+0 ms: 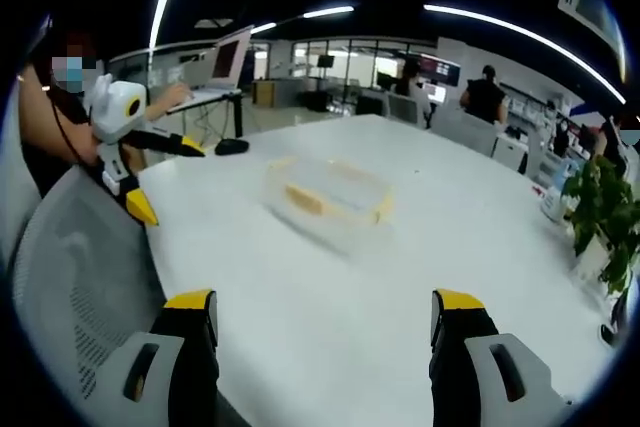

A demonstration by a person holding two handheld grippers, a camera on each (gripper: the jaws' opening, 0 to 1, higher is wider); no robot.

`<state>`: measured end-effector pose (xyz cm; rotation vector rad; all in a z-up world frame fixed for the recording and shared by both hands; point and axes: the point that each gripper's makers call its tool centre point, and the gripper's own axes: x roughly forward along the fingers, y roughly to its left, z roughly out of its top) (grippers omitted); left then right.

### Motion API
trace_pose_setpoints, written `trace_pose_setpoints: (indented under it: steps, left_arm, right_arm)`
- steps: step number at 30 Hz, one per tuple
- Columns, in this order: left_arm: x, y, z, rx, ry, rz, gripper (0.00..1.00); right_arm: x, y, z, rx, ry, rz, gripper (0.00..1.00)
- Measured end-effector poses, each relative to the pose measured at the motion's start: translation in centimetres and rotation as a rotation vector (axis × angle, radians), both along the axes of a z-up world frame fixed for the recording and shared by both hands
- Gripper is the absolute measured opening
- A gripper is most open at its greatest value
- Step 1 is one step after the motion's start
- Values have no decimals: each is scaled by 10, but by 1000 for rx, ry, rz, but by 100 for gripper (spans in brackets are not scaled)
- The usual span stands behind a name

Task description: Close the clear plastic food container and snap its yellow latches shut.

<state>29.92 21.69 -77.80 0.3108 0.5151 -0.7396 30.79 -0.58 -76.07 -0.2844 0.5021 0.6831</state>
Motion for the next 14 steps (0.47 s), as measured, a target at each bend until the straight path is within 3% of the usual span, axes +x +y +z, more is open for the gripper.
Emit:
trace_pose_setpoints:
  steps: [14]
  left_arm:
    - [1,2,-1,-31,7,15,99]
  right_arm:
    - [0,-5,-3,2,11,-14,90]
